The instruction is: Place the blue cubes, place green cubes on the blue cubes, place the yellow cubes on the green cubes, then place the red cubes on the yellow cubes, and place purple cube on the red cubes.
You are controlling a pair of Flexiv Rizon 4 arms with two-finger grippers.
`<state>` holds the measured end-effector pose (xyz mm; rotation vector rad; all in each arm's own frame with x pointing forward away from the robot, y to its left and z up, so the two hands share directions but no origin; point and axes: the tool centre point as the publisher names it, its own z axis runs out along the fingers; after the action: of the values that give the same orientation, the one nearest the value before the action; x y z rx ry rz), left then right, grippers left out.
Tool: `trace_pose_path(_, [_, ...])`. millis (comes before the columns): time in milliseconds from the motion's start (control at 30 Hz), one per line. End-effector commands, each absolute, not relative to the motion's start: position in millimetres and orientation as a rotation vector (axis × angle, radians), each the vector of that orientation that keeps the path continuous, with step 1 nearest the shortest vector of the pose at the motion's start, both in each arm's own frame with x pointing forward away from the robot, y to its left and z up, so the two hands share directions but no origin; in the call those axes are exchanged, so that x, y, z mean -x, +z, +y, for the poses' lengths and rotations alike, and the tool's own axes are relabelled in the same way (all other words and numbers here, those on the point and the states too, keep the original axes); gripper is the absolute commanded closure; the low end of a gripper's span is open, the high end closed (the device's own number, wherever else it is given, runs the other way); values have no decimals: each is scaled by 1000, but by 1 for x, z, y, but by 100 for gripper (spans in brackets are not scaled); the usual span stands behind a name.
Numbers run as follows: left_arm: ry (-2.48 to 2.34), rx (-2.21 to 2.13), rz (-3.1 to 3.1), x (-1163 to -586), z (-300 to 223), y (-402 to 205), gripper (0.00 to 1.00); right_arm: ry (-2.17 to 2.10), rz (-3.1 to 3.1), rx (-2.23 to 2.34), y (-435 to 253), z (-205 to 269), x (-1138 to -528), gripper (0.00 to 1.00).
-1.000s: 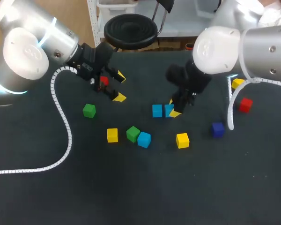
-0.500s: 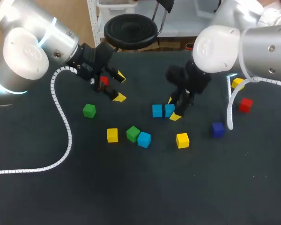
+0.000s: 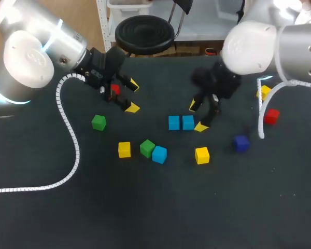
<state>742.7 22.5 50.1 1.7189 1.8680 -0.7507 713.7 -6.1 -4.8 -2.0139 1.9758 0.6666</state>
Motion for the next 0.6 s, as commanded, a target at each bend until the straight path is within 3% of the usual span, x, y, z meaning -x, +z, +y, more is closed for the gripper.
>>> trace_pose_path(33, [-753, -1722, 1867, -744, 23, 50, 0, 657, 1970, 1984, 7, -29, -698, 0])
trace_pose_path(600, [-753, -1722, 1867, -744, 23, 50, 0, 605, 1936, 1915, 31, -65, -668, 0])
